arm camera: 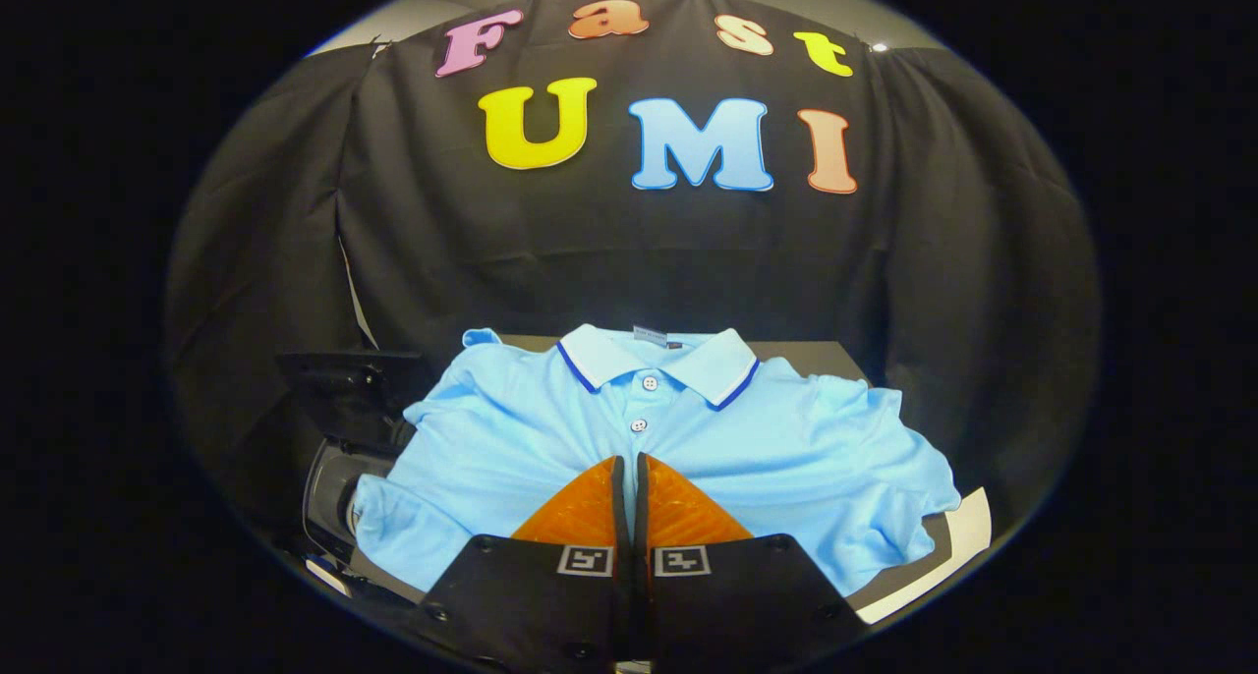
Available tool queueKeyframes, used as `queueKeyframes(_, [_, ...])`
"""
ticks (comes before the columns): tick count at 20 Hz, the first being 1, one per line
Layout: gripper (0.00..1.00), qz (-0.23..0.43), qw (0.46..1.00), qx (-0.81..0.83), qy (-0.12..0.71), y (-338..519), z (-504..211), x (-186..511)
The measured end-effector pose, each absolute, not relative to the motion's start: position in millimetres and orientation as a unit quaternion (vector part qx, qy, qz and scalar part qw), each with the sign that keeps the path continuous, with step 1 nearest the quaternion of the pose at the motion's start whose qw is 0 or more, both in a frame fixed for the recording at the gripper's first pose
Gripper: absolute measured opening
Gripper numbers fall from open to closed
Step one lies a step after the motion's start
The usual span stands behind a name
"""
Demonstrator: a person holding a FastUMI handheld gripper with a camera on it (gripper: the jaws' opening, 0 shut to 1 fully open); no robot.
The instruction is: Put the clothes into the washing machine and then close the washing machine lid.
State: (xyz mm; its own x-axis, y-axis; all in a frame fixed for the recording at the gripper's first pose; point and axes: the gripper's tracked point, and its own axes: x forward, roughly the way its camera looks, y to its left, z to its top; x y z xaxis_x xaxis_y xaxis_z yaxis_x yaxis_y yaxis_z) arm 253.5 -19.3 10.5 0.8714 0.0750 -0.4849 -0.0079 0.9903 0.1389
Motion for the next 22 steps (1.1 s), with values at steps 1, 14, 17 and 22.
queueKeyframes(1, [0.01,0.026,0.966,0.071,0.248,-20,18,255])
queueKeyframes(14, [0.01,0.089,0.972,0.094,0.198,43,89,259])
queueKeyframes(17, [0.01,0.107,0.969,0.1,0.197,70,96,256])
queueKeyframes(22, [0.01,0.142,0.968,0.101,0.181,121,122,260])
